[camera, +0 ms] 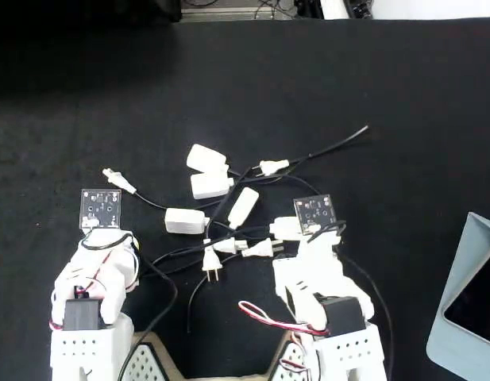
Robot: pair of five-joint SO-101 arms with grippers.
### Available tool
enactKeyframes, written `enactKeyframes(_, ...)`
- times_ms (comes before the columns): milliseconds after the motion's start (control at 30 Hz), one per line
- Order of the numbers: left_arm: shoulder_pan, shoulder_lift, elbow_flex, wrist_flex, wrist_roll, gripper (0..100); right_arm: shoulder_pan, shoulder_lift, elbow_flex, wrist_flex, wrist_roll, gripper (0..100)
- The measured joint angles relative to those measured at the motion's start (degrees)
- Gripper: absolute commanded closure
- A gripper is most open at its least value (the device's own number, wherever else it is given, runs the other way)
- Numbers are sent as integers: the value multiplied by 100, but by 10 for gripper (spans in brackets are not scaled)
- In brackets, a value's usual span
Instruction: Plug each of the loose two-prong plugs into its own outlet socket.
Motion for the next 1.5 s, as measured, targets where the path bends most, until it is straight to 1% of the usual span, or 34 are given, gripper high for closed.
enactKeyframes(300, 9, 0, 0, 0, 0, 970, 0, 0, 0, 0, 0, 985)
enactKeyframes(433, 167, 0, 0, 0, 0, 970, 0, 0, 0, 0, 0, 985)
enactKeyframes(600, 185, 0, 0, 0, 0, 970, 0, 0, 0, 0, 0, 985)
enactKeyframes(767, 193, 0, 0, 580, 0, 970, 0, 0, 0, 0, 0, 985)
enactKeyframes(867, 185, 0, 0, 598, 0, 970, 0, 0, 0, 0, 0, 985)
enactKeyframes(967, -105, 0, 0, 422, 0, 970, 0, 0, 0, 0, 0, 985)
enactKeyframes(1067, -651, -9, 0, 141, 0, 970, 0, 0, 0, 0, 35, 984)
enactKeyframes(1133, -1011, -9, 0, -26, 0, 970, 0, 0, 0, 0, 440, 984)
enactKeyframes(1200, -1240, -9, 0, -105, 0, 970, 18, 0, 0, 0, 1108, 984)
enactKeyframes(1300, -1345, -9, 0, -132, 0, 970, 448, 0, -237, -44, 2189, 985)
enactKeyframes(1367, -1345, -9, 0, -132, 0, 970, 782, 0, -484, -281, 2796, 985)
enactKeyframes(1400, -1345, -9, 0, -132, 0, 970, 905, 0, -633, -396, 3024, 985)
enactKeyframes(1500, -1380, -9, 0, -132, 0, 970, 1020, 0, -1116, -510, 3288, 985)
